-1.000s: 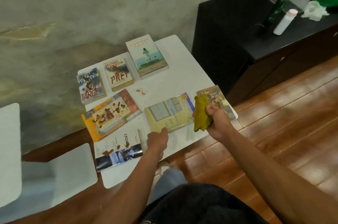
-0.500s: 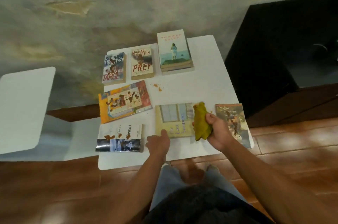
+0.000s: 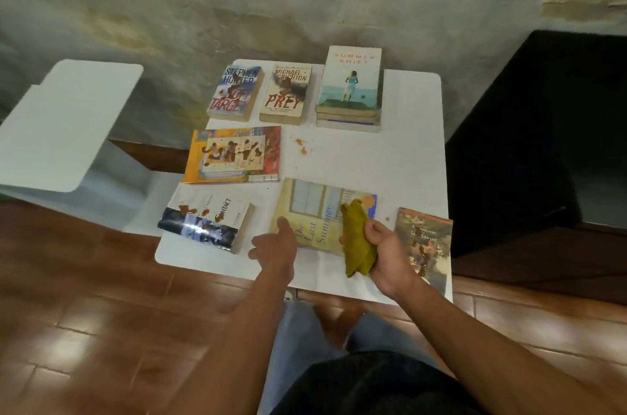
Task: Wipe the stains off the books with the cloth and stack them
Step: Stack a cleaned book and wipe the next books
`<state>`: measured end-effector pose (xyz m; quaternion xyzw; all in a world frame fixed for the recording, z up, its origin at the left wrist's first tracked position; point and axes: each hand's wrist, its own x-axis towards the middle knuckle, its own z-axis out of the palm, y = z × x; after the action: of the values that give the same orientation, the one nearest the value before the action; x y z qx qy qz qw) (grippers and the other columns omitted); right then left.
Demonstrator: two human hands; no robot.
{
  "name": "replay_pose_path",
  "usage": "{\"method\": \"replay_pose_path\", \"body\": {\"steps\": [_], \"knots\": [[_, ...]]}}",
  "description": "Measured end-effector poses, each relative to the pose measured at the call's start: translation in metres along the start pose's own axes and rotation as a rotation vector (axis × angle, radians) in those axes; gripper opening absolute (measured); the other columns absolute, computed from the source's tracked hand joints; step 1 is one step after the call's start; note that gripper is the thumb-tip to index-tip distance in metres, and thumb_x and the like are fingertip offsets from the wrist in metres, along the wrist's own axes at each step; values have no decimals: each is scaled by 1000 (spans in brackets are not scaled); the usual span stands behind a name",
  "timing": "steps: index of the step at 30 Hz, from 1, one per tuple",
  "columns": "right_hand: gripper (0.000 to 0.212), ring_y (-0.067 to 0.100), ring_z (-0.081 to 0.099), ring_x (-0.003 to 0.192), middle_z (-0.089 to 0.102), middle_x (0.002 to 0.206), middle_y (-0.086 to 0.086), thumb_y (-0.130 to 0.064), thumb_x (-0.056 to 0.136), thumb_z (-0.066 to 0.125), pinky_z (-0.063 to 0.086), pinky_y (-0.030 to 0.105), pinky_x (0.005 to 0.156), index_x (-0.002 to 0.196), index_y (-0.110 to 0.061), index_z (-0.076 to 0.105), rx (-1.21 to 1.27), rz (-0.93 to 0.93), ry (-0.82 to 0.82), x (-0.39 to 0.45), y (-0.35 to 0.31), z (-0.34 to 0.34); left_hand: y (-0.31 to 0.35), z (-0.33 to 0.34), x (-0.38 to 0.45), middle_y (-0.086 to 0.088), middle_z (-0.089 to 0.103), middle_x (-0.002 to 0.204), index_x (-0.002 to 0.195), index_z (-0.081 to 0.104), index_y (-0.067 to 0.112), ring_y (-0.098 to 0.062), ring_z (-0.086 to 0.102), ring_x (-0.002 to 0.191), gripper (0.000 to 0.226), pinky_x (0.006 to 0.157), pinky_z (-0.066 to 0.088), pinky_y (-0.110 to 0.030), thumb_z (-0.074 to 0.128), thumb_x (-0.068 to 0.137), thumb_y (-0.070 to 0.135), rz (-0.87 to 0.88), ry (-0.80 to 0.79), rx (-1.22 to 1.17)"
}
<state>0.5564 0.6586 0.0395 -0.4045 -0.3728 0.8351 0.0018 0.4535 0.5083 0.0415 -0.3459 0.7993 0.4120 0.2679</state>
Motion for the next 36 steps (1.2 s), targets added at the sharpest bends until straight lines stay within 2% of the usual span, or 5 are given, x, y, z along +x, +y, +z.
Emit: {"method": "replay_pose_path", "body": {"steps": [4,10,15,28,36], "knots": [[24,35,70,92,73,106,16,-17,105,43,55,47,86,117,-3,59,18,23,-6,3,-2,-3,5,2,16,-16,60,125,131,45,3,-33,59,118,82,101,50,-45,58,77,64,-125,-47,-343],[26,37,69,96,72,113,16,-17,105,43,54,47,89,122,-8,61,84,82,-16,5,-11,-6,3,9,9,-15,67,107,120,52,2,-25,68,92,47,60,55,-31,74,87,26,-103,-134,-580],[30,37,69,94,69,120,19,-20,105,43,54,44,80,128,-8,59,125,122,-31,3,-20,-8,-4,19,3,-12,72,102,103,66,7,-27,69,92,27,82,56,-34,74,90,30,38,-62,-521],[38,29,69,89,66,116,18,-29,102,45,59,35,68,129,-7,59,275,-17,-41,-2,-106,-26,47,2,-49,-1,70,101,105,64,32,-16,70,96,7,84,61,-45,58,102,32,681,-126,-520],[42,27,66,90,66,111,18,-34,101,46,58,35,71,132,-7,58,280,-32,-4,-4,-141,-30,80,-14,-54,-5,75,107,120,64,23,-21,74,96,26,79,62,-39,48,105,37,599,-242,-640]]}}
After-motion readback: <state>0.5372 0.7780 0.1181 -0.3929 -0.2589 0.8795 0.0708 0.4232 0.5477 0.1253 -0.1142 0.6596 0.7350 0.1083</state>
